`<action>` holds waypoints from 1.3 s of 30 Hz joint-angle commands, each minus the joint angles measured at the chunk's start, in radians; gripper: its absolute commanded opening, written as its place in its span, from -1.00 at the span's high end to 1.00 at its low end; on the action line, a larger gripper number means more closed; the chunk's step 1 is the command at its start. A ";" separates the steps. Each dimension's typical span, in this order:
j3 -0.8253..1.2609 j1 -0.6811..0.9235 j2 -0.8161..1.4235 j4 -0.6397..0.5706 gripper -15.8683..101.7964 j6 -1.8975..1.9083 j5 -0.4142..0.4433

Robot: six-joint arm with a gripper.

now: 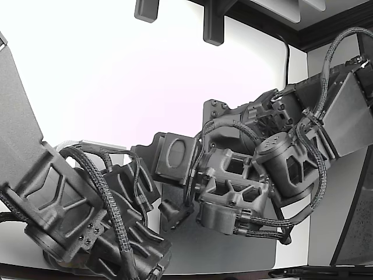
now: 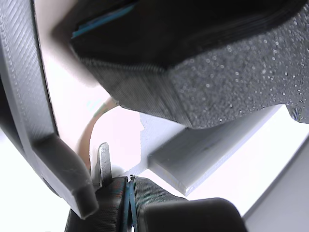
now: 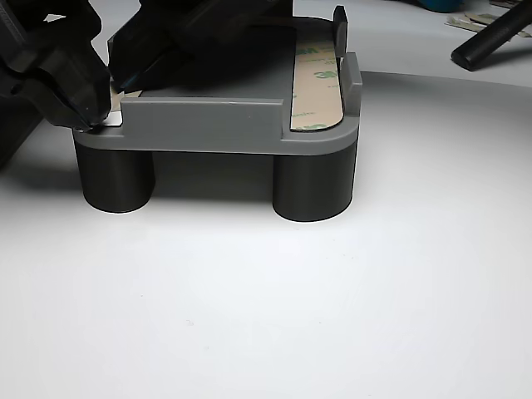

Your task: Peel off protective film from adhesive tape.

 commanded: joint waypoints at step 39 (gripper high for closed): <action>-0.094 -0.078 0.032 0.132 0.71 -0.026 0.117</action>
